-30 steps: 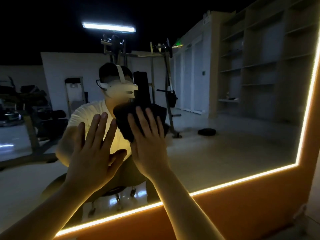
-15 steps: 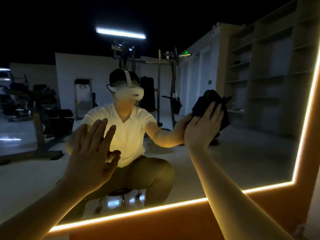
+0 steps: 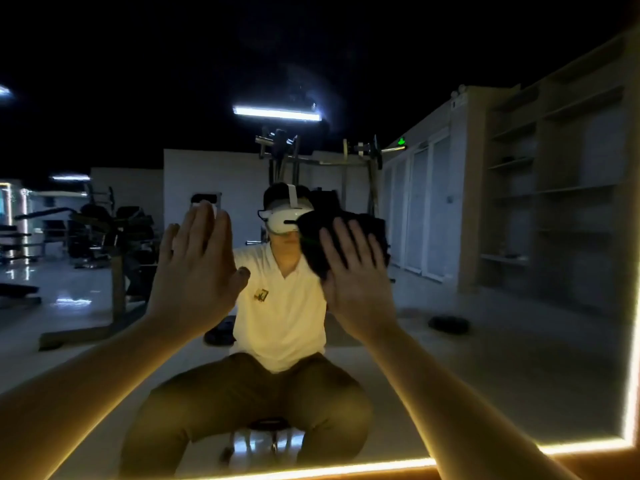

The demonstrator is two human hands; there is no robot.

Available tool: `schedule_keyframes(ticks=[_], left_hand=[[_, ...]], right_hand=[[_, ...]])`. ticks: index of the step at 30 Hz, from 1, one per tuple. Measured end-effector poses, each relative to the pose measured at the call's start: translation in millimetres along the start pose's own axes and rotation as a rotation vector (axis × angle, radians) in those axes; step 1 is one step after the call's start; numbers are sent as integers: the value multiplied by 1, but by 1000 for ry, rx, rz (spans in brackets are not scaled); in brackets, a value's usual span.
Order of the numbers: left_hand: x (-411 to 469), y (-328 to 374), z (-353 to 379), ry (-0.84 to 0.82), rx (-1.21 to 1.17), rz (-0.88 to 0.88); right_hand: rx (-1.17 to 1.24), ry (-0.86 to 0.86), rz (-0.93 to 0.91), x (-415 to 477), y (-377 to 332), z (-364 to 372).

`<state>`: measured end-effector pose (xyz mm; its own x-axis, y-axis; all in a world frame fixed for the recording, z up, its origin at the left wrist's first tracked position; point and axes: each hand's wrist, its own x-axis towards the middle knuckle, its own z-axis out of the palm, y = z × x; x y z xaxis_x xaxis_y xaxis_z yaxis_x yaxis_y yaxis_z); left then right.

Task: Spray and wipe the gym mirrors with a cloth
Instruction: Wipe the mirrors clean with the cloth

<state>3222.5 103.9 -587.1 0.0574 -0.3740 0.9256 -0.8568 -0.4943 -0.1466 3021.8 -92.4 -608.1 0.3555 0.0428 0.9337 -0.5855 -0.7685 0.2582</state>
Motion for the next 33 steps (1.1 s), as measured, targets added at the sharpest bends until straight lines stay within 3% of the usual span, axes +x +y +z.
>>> schedule_keyframes(ticks=[5,7,10,12,18,22,24,29,33], left_hand=[[-2,13,4,-22,65,-35],[-2,14,3,-33,85,-36],[-2,12,1,-72,132,-21],[-3,8,0,-94,147,1],[-1,2,-11,-67,91,45],[17,-2,-20,-42,66,94],[27,-3,-18,-69,74,81],[33,14,-5,-65,64,17],[32,17,-3,-67,63,5]], right_hand=[[-28,28,420,0,87,-20],[10,67,610,14,94,-24],[77,124,737,38,72,-22],[92,117,659,50,46,-19],[21,-37,-41,71,-56,-1],[-2,-77,-228,71,-40,-8],[-36,-82,-149,68,-6,-15],[-72,-83,256,55,78,-38],[-19,-35,561,52,98,-49]])
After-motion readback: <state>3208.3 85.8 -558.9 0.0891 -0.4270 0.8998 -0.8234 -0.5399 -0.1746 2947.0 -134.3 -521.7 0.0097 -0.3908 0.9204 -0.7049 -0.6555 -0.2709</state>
